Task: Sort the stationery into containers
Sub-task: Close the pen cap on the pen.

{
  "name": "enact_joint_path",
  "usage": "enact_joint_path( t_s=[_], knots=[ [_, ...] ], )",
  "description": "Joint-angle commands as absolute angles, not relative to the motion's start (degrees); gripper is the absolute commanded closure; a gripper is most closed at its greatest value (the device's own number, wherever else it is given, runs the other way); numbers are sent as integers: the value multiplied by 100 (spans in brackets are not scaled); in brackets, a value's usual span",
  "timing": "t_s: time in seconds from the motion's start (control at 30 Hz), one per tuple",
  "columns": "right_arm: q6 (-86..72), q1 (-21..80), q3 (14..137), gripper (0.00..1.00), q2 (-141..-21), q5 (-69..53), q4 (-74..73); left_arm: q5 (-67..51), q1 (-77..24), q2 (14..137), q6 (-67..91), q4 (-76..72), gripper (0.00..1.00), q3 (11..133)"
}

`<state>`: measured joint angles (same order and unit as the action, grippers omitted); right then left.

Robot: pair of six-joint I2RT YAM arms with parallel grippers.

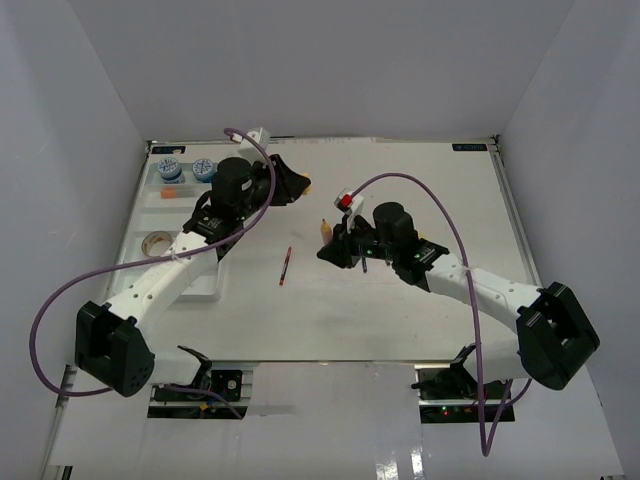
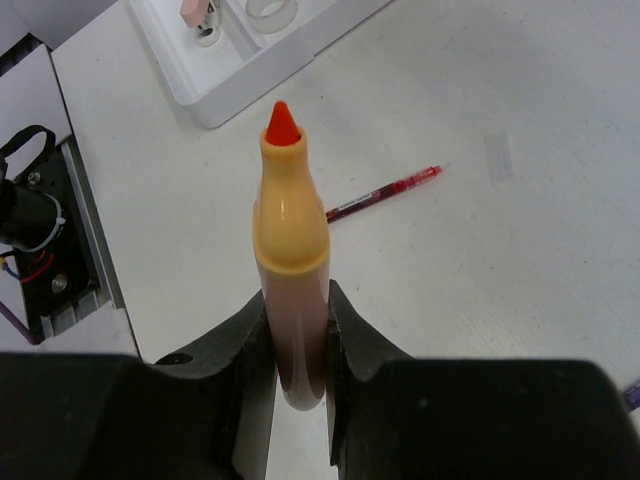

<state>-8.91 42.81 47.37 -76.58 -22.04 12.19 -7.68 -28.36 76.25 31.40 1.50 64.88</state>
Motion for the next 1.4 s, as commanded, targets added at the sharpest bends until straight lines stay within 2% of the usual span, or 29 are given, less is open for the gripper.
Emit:
enact_joint_path(
  t_s=[0.0,0.33,1.37],
  knots=[
    [-1002,4377,5010,92,-7734,-1943,1888,-1282,-2848,7165,3094,-316,92,6215],
    [-1081,4439,5247,92,-8235,-1784,2180,-1502,-2848,6768,3138,-588,92,5827],
    [-1125,4447,5801,92,-8613,-1670,2268,-1652,-2856,6776,3059,-861,92,5599]
  ],
)
